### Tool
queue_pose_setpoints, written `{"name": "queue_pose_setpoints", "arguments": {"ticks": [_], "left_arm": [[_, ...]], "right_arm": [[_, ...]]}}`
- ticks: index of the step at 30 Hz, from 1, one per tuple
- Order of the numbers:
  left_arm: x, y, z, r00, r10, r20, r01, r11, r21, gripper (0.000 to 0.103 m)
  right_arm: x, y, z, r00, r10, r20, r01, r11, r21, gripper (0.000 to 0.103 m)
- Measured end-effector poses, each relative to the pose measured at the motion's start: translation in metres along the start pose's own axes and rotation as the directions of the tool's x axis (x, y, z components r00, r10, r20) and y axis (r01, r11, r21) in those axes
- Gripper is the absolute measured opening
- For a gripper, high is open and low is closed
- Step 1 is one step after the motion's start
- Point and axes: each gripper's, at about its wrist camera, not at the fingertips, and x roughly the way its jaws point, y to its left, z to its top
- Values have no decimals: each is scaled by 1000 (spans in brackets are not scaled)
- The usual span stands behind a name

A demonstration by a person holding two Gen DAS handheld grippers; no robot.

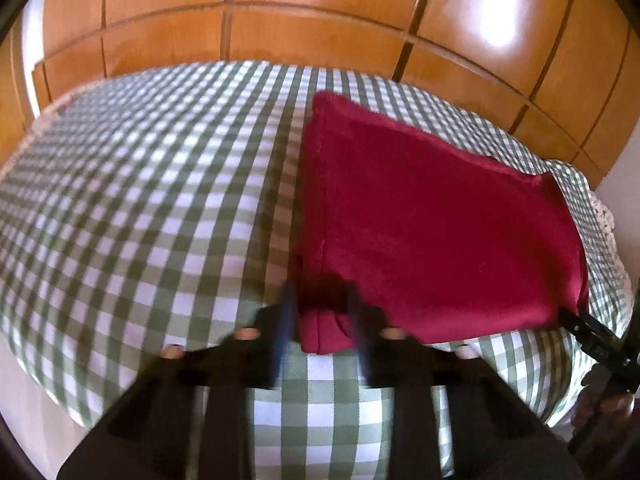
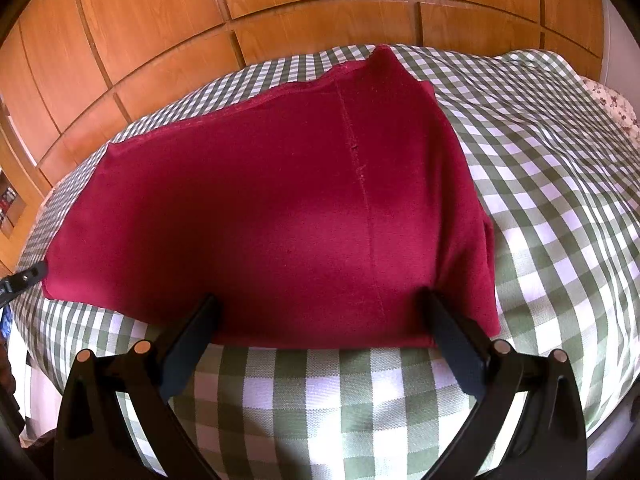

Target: Fold small clothes

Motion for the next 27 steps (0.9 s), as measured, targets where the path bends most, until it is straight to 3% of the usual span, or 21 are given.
{"name": "queue_pose_setpoints", "arguments": {"ticks": [1, 7, 9, 11, 13, 17, 22, 25, 27], "left_arm": [[5, 3, -3, 1000, 12, -7, -12, 1000, -6, 10], [9, 13, -11, 1000, -20, -5, 19, 998, -68, 13], [2, 15, -9, 1000, 11, 1, -11, 996, -92, 32], [-11, 10, -5, 995, 80, 53, -77, 995, -61, 58], [-27, 3, -1, 985, 130, 116, -127, 991, -39, 69], [-39, -12, 11, 973, 168, 161, -171, 985, 10, 69], [-39, -39, 25, 967, 163, 195, -183, 979, 90, 69], [-35, -56, 32, 969, 142, 204, -171, 976, 133, 77], [-33, -65, 34, 969, 128, 212, -163, 974, 156, 77]], "right_arm": [[0, 1, 0, 1000, -2, 2, 2, 1000, 1, 101], [0, 0, -1, 1000, 0, 9, 0, 1000, -3, 101], [-1, -1, -2, 1000, 2, 14, -2, 1000, -3, 101], [-1, 0, -3, 1000, 1, 19, -1, 1000, -5, 101], [-2, 0, -3, 1000, -1, 23, 1, 1000, -7, 101], [-2, 1, -3, 1000, -3, 24, 3, 1000, -9, 101], [-3, 4, -4, 1000, -12, 23, 13, 1000, -20, 101], [-4, 5, -4, 1000, -14, 19, 14, 1000, -26, 101], [-5, 6, -3, 1000, -18, 14, 18, 999, -29, 101]]}}
